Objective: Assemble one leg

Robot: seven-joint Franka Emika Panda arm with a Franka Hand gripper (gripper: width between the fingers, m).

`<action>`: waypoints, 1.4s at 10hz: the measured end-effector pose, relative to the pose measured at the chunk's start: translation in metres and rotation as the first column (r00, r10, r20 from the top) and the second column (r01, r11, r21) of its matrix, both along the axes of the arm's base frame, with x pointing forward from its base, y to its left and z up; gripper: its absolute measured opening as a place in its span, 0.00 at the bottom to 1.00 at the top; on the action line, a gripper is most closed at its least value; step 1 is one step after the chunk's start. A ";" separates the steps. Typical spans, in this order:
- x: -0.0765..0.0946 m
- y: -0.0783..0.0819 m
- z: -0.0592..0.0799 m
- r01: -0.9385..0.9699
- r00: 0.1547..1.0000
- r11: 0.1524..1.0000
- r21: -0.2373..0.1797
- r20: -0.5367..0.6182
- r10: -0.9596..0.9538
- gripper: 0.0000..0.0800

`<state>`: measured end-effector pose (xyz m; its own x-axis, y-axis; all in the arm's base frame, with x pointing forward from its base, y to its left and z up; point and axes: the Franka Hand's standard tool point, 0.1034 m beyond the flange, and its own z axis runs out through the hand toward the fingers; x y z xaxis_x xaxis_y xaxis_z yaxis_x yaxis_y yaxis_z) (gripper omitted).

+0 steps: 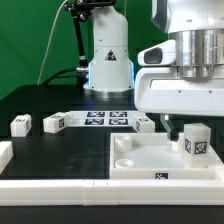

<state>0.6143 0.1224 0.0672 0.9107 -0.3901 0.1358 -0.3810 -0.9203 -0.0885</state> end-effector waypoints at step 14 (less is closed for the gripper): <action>0.001 -0.003 -0.001 -0.289 0.957 0.955 -0.063 -0.001 0.290 0.36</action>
Offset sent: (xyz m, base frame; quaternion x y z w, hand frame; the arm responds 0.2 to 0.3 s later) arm -0.0017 0.0036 -0.0002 0.0013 -0.0036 -0.2409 0.9705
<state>0.6150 0.1194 0.0667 0.9822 -0.1002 0.1589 -0.0968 -0.9949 -0.0293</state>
